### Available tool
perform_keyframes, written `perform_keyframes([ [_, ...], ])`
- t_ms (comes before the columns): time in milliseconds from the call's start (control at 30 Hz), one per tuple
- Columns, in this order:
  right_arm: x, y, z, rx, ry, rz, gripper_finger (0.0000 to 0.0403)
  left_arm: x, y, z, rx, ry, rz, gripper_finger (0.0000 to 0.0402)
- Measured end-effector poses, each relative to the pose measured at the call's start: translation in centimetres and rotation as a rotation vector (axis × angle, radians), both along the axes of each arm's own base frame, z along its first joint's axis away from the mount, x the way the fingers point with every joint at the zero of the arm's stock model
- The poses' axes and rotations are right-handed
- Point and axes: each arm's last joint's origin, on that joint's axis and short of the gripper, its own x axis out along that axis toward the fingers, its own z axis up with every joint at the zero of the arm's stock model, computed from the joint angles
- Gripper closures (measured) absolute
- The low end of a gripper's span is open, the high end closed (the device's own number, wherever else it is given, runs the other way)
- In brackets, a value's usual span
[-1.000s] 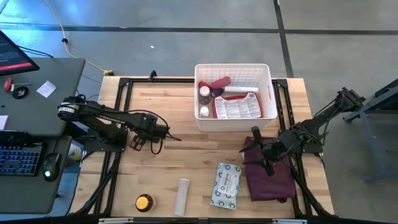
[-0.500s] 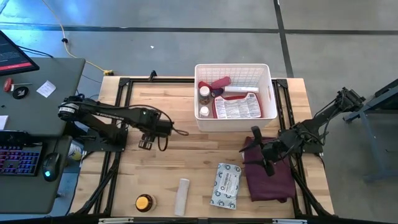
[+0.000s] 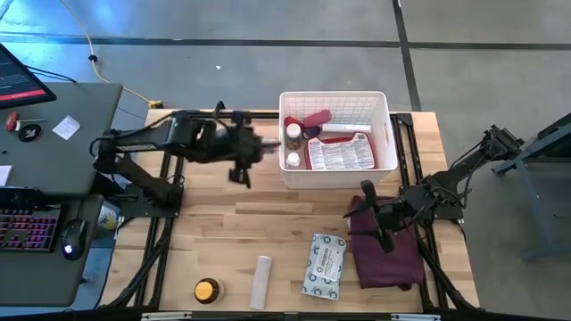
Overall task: Pick & place medical supplies in basket/bin
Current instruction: Put the blue medicine bottle into the white container
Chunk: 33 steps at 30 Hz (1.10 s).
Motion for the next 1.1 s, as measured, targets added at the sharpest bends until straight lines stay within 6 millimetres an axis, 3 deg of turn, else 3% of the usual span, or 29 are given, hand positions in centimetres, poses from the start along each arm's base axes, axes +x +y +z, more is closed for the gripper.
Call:
perform_keyframes([
  [133,0.0,0.0,0.1,0.004,-0.012,0.003,0.0199,3.6,0.6,0.3,0.080,-0.052,-0.023,0.0184],
  [233,0.0,0.0,0.1,0.008,-0.013,0.002,0.0198,6.6,1.7,-1.4,0.138,0.029,-0.048,0.0184],
  [333,0.0,0.0,0.1,0.013,-0.008,0.002,0.0199,8.7,3.6,-2.7,0.173,0.094,-0.047,0.0184],
  [500,0.0,0.0,-0.2,0.001,0.017,0.010,0.0199,11.5,6.7,-3.2,0.203,0.093,-0.079,0.0184],
  [667,0.0,0.0,-0.1,0.004,0.017,0.009,0.0198,13.5,9.2,-2.1,0.290,0.025,-0.132,0.0183],
  [833,0.0,0.0,-0.2,0.022,0.023,0.015,0.0198,14.5,12.7,-2.4,0.269,-0.016,-0.127,0.0183],
  [1100,0.0,0.0,-0.2,0.019,0.032,0.014,0.0200,16.4,17.0,-7.7,0.211,0.126,-0.075,0.0183],
])
